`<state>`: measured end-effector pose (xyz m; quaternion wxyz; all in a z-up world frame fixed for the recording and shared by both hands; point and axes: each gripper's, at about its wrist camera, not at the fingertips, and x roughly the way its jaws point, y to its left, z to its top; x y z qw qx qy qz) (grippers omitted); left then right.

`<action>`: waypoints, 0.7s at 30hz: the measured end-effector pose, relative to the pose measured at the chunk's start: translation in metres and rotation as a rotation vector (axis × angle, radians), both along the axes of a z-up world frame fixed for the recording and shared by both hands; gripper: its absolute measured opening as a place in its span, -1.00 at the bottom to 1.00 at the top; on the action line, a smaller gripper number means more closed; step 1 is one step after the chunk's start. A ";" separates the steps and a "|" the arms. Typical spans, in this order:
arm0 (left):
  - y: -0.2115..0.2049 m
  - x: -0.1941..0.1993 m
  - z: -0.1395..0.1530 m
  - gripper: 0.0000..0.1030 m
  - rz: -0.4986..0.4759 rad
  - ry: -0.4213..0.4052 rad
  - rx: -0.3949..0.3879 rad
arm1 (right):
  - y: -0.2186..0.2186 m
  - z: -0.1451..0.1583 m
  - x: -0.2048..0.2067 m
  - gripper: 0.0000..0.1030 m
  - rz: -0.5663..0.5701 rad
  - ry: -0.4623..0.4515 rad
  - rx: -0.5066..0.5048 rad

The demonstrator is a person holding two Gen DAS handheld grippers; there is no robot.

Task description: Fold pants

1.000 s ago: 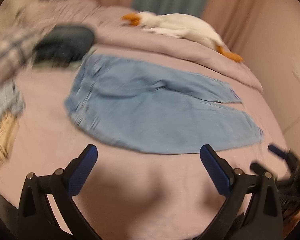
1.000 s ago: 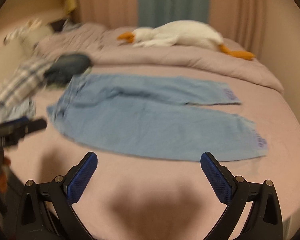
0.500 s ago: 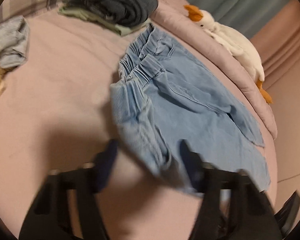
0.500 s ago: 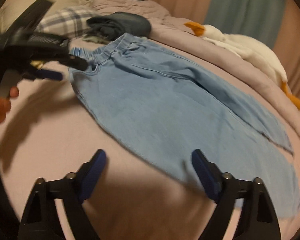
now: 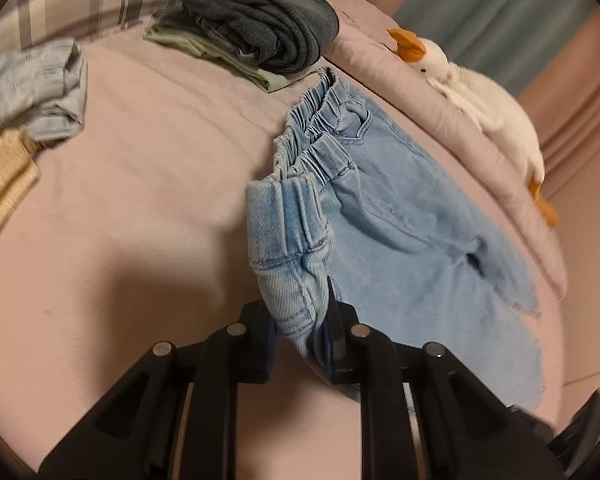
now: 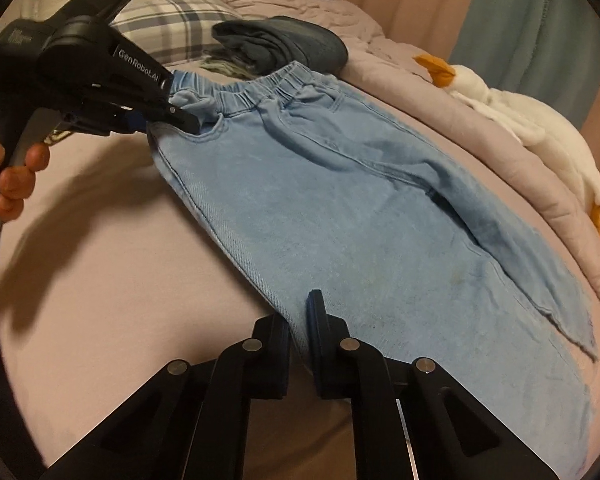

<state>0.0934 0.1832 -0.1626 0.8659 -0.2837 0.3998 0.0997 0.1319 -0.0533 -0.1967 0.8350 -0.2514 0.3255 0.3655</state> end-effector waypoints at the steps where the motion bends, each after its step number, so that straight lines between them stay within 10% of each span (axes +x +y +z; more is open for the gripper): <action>1: 0.000 0.000 -0.005 -0.65 -0.004 0.019 0.007 | -0.001 -0.001 -0.003 -0.82 0.004 0.006 -0.001; 7: 0.006 -0.005 -0.010 -0.34 -0.034 0.103 -0.005 | -0.005 -0.009 -0.001 -0.58 -0.025 0.087 -0.006; 10: 0.005 -0.027 0.020 0.04 -0.050 0.062 0.140 | -0.038 0.020 0.003 -0.38 -0.007 0.185 0.120; 15: -0.011 -0.007 0.056 0.08 -0.131 -0.082 0.205 | -0.074 0.041 0.050 -0.30 -0.199 0.139 0.148; 21: -0.026 0.047 -0.013 -0.01 -0.286 0.103 0.240 | -0.101 -0.018 0.080 -0.30 -0.342 0.287 0.021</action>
